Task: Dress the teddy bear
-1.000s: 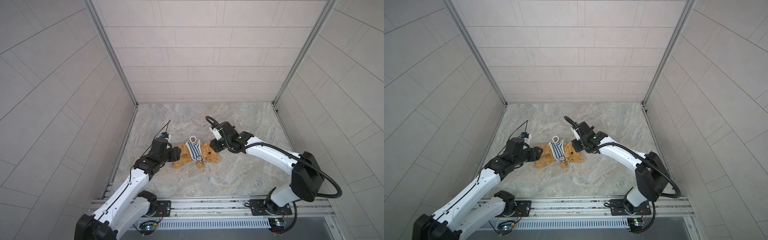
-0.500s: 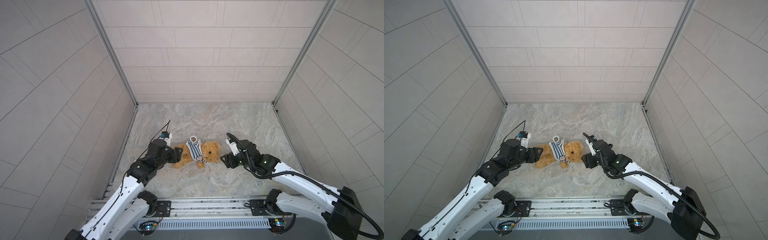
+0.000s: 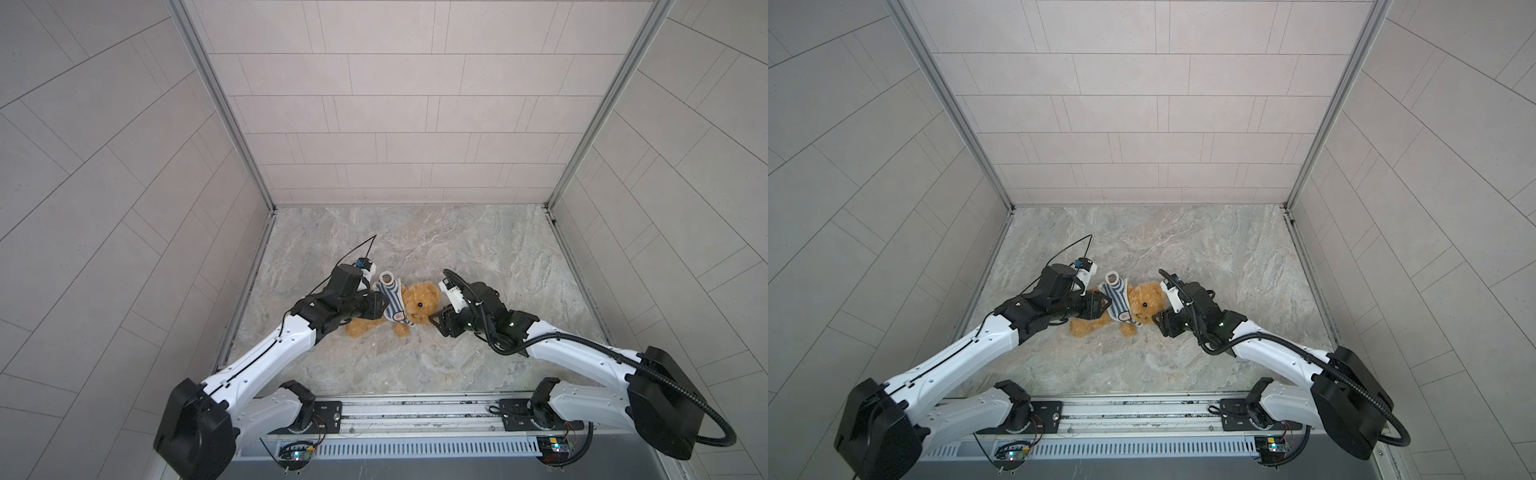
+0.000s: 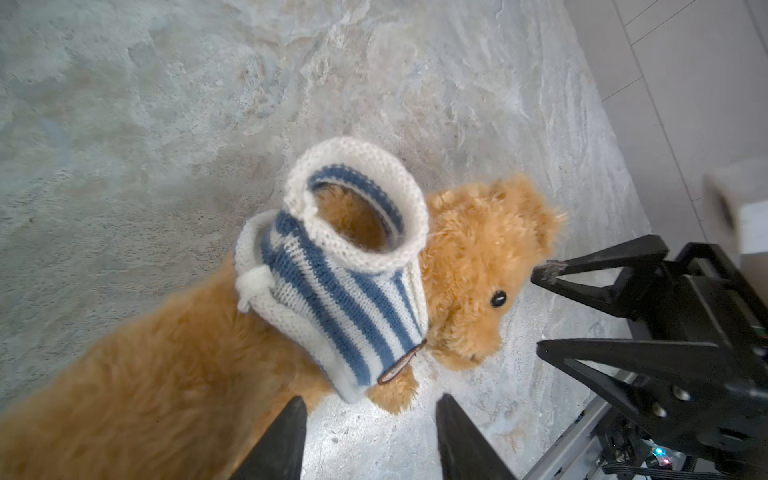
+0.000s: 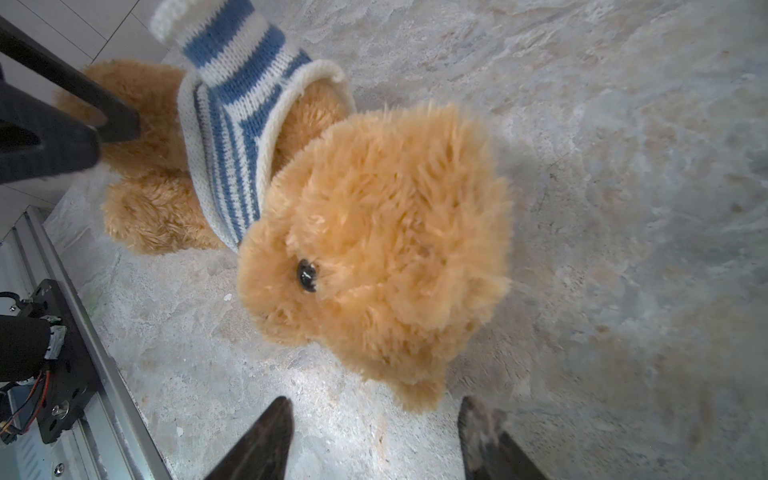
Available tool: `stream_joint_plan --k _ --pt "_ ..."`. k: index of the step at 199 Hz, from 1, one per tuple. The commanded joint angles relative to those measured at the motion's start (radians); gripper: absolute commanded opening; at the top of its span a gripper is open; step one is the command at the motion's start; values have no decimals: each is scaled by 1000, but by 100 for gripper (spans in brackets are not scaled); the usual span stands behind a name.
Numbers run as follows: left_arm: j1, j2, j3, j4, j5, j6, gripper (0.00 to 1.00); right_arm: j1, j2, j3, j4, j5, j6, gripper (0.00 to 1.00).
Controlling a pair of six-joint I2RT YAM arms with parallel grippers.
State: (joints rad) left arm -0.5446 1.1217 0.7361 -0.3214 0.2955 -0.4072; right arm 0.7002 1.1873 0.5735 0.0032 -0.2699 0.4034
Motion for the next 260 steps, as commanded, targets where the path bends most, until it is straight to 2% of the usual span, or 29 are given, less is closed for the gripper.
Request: stream_joint_plan --k 1,46,136,175,260 --pt "0 74 54 57 -3 15 51 -2 22 -4 65 -15 -25 64" --pt "11 231 126 76 -72 21 44 -4 61 -3 98 -11 -56 60" --pt "27 450 237 123 -176 16 41 -23 100 -7 180 45 -57 60" --pt "31 507 267 141 -170 21 40 -39 109 -17 224 22 -54 61" --pt "35 582 293 172 -160 15 39 -84 259 6 331 -48 -43 61"
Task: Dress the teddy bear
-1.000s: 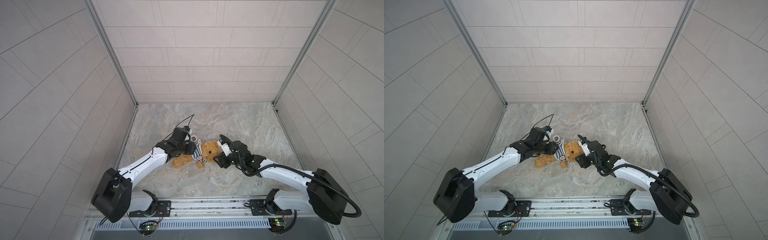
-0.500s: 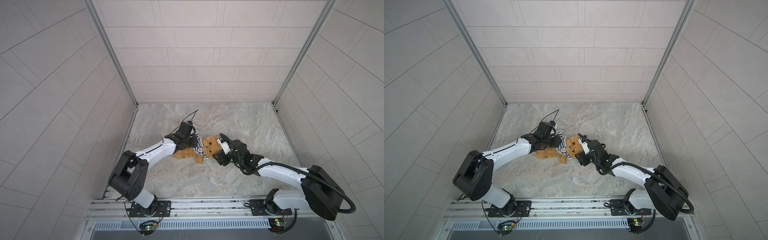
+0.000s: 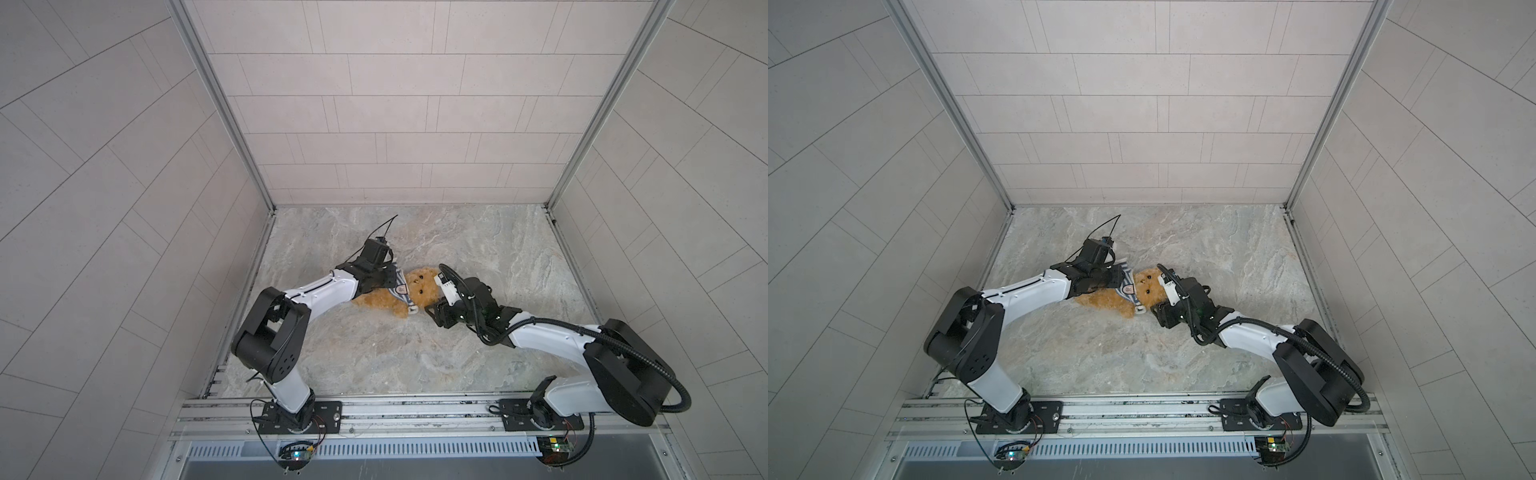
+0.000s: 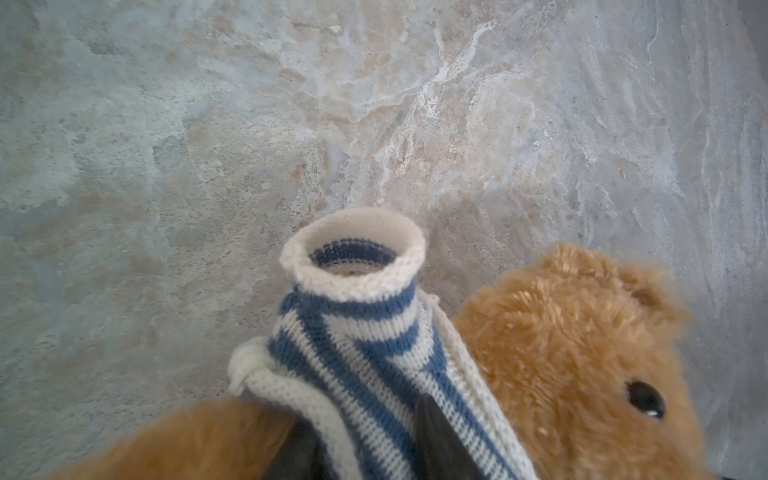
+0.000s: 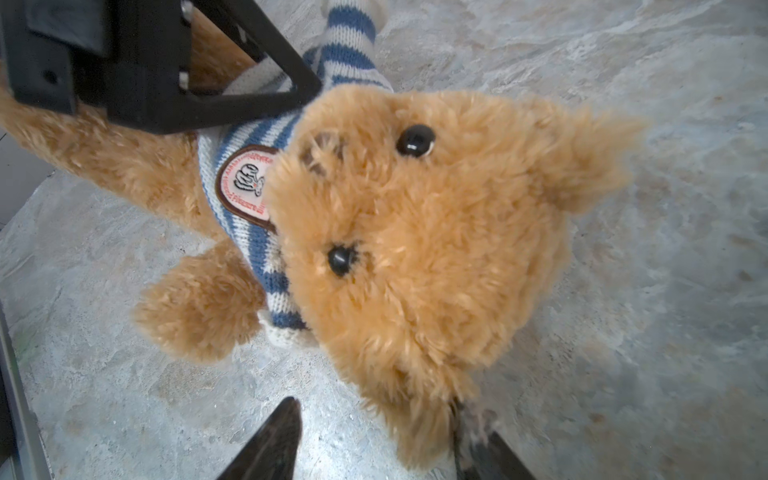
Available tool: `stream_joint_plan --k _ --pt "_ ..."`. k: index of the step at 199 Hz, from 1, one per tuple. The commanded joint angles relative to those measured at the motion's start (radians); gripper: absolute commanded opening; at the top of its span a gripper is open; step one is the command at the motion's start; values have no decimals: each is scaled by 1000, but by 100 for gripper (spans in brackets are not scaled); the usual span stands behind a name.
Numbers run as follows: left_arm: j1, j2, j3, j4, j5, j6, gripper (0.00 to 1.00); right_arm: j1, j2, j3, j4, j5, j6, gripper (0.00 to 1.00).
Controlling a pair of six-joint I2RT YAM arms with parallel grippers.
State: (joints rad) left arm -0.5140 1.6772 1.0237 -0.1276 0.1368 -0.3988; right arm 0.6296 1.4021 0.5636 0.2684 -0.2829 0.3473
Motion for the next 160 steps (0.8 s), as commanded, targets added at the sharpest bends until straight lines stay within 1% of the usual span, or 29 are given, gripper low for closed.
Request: stream_joint_plan --k 1,28,46,54,67,75,87,97,108,115,118,126,142,160 --pt "5 26 5 -21 -1 7 39 -14 46 16 68 -37 13 61" --pt "5 21 1 -18 -1 5 39 -27 108 38 115 -64 22 59" --pt "5 17 -3 -13 8 0 39 -29 147 49 130 -70 25 54" --pt "5 13 -4 -9 20 -6 39 -31 157 55 136 -76 29 47" --pt "5 7 -3 -3 37 -13 40 -31 158 87 139 -88 37 29" --pt "5 2 -3 -3 46 -20 40 -30 152 88 138 -90 39 21" --pt "5 -8 -1 -6 61 -26 41 -30 135 91 118 -96 41 12" --pt "5 -27 -1 -11 72 -28 42 -29 110 93 90 -100 39 6" --pt "5 -55 -6 -21 74 -29 47 -26 74 90 51 -95 50 1" --pt "5 -76 -17 -20 78 -30 51 -20 45 85 27 -87 63 0" --pt "32 -87 -25 -19 81 -32 53 -18 33 82 15 -82 67 0" --pt "42 -117 -46 -15 85 -40 57 -10 -2 73 -16 -60 87 0" --pt "42 -186 -91 -17 101 -53 65 11 -85 62 -78 -12 135 0" --pt "30 -285 -159 -12 121 -74 71 41 -186 -6 -122 58 200 0"
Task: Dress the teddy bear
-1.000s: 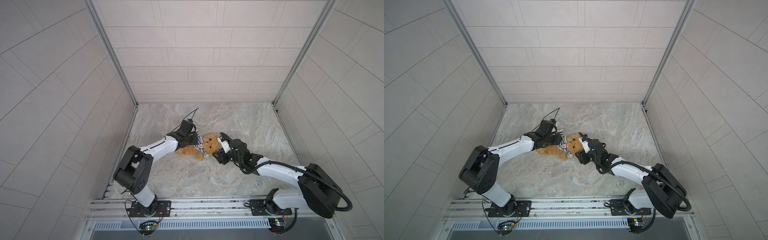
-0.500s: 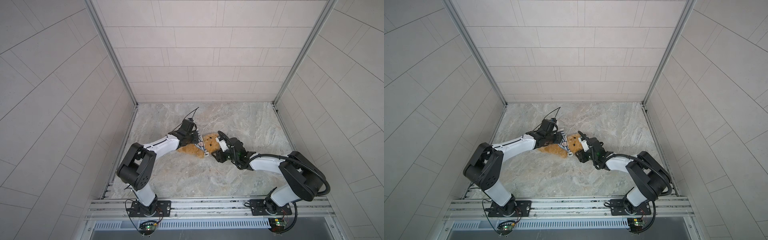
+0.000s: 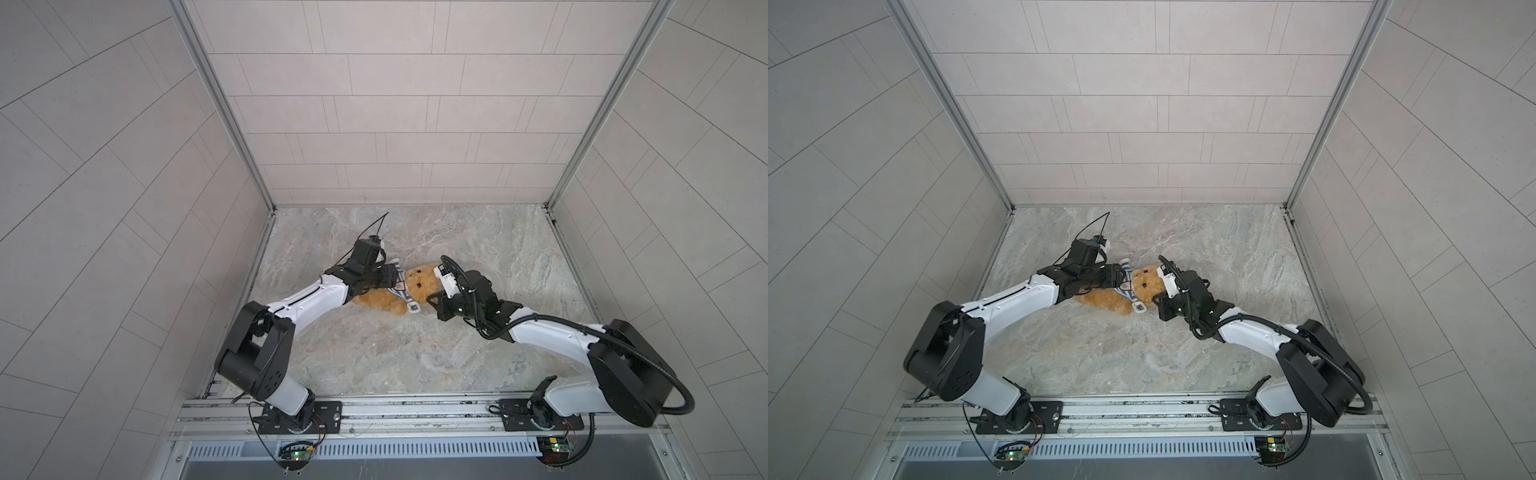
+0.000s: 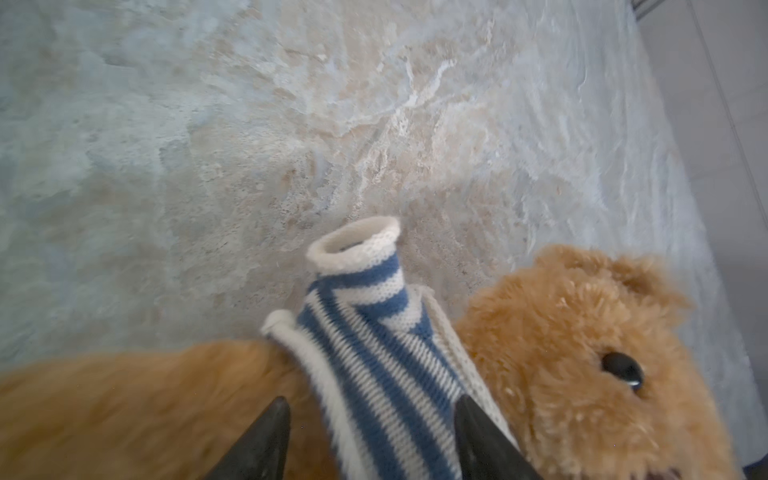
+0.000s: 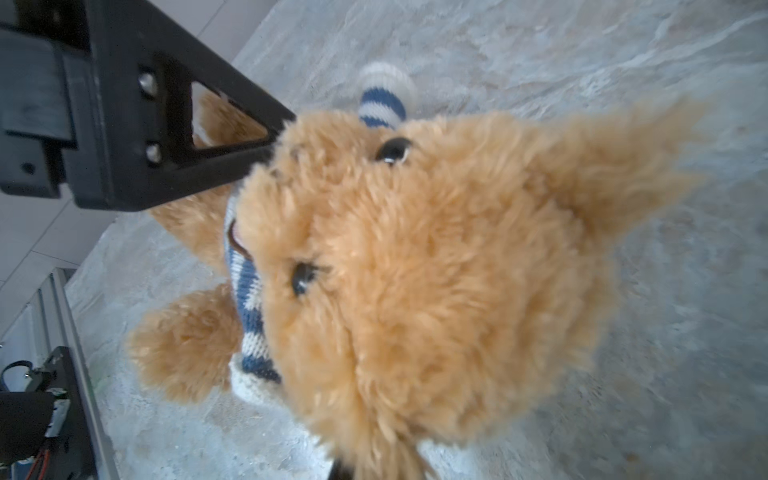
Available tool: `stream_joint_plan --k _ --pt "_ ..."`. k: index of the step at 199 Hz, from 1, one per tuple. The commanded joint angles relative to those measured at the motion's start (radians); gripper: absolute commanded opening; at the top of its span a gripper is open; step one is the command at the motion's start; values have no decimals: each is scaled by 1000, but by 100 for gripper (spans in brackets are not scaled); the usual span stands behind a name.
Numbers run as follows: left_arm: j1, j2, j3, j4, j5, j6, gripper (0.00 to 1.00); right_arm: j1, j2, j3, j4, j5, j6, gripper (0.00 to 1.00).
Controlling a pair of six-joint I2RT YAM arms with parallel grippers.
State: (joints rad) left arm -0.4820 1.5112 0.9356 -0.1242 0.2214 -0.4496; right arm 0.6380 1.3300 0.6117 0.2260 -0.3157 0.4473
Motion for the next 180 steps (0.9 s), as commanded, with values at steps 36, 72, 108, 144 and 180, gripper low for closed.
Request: stream_joint_plan --k 36,72,108,144,180 --pt "-68 -348 -186 -70 19 -77 70 91 -252 -109 -111 170 153 0" --pt "-136 -436 -267 -16 65 -195 51 110 -281 -125 -143 175 141 0" --pt "-147 -366 -269 72 95 -226 35 117 -279 -127 -158 181 117 0" --pt "-187 -363 -217 37 74 -217 28 126 -303 -138 -164 203 119 0" --pt "-245 -382 -216 66 79 -239 25 135 -320 -149 -167 213 119 0"
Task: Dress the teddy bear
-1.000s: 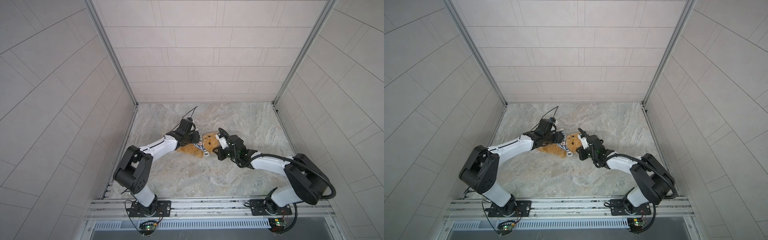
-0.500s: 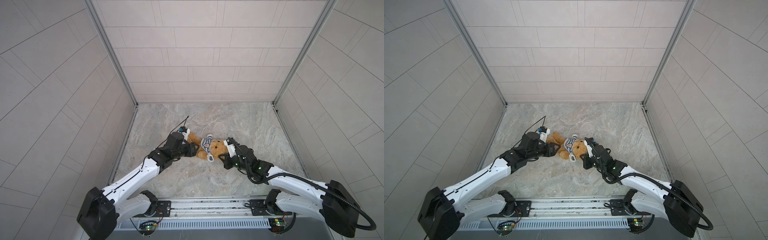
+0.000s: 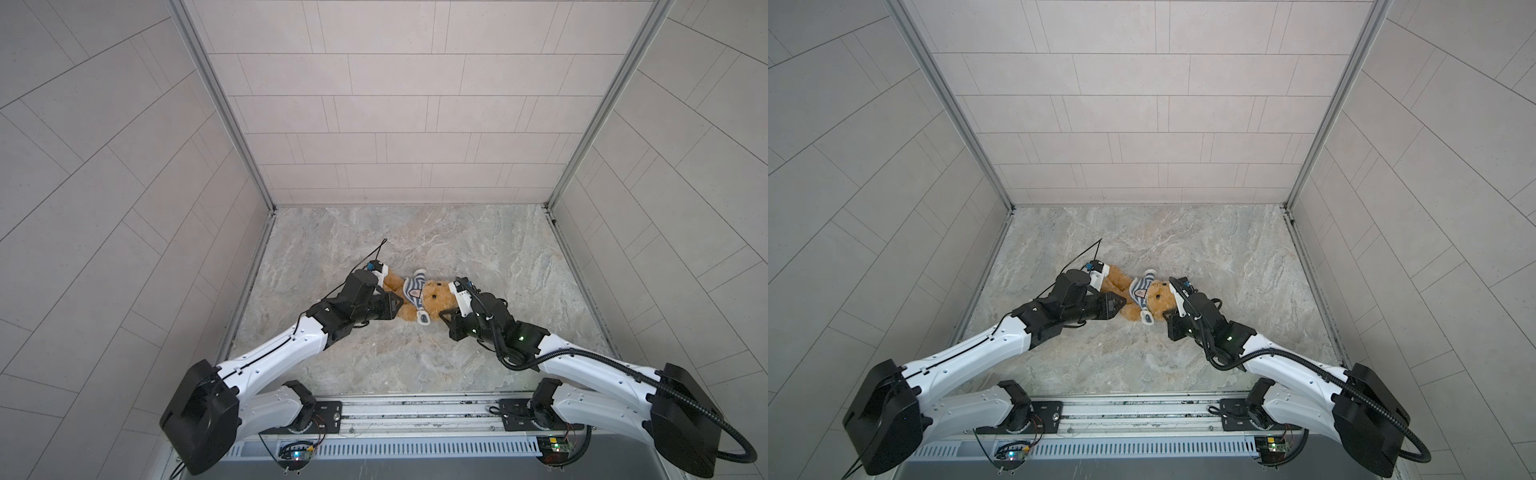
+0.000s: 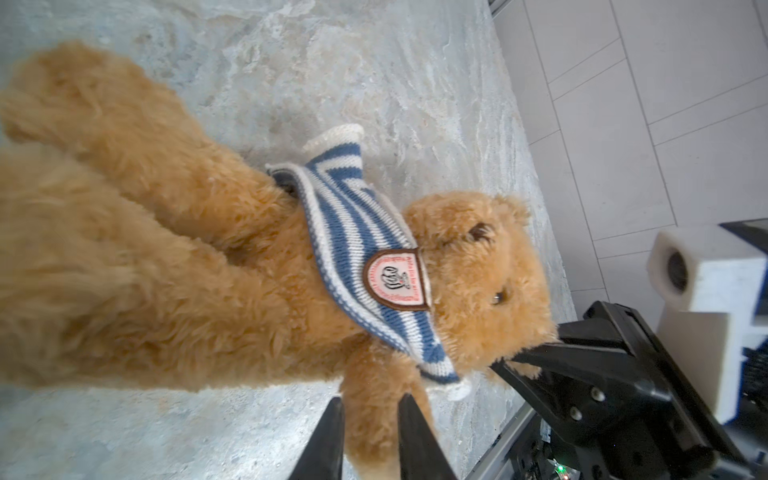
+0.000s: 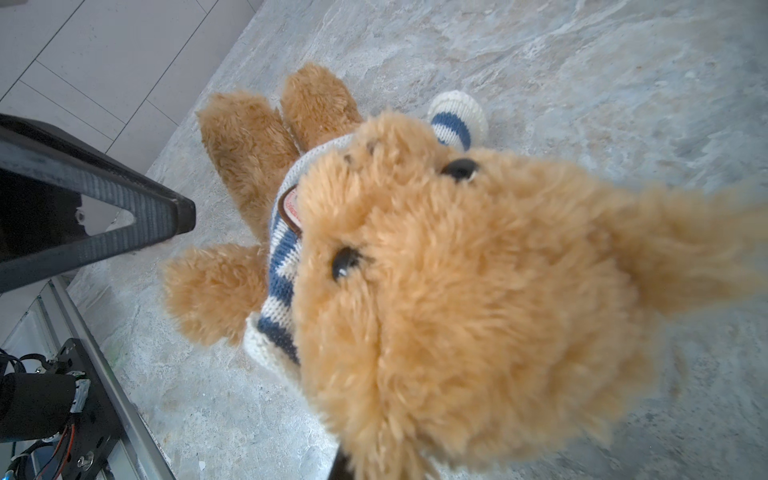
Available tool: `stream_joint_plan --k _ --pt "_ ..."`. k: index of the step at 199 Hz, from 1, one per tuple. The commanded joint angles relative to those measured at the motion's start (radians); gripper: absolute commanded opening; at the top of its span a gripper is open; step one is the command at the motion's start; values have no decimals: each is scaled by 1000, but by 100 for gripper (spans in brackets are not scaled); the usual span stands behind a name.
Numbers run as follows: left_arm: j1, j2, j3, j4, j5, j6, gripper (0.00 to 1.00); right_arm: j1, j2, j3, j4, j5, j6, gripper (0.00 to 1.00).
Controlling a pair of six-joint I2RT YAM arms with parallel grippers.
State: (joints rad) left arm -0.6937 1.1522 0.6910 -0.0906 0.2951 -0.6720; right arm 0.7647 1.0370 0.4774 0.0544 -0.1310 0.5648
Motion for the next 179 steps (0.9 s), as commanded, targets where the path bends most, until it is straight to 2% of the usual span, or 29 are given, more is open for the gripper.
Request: stream_joint_plan --k 1,65,138,179 --pt "-35 -22 29 32 5 -17 25 9 -27 -14 4 28 1 0" --pt "-105 94 65 67 -1 -26 21 18 -49 -15 -11 40 -1 0" --pt "-101 244 1 144 -76 -83 12 23 -44 -20 -2 53 -1 0" --pt "-76 236 -56 263 -60 -142 17 23 -44 -21 -9 59 -8 0"
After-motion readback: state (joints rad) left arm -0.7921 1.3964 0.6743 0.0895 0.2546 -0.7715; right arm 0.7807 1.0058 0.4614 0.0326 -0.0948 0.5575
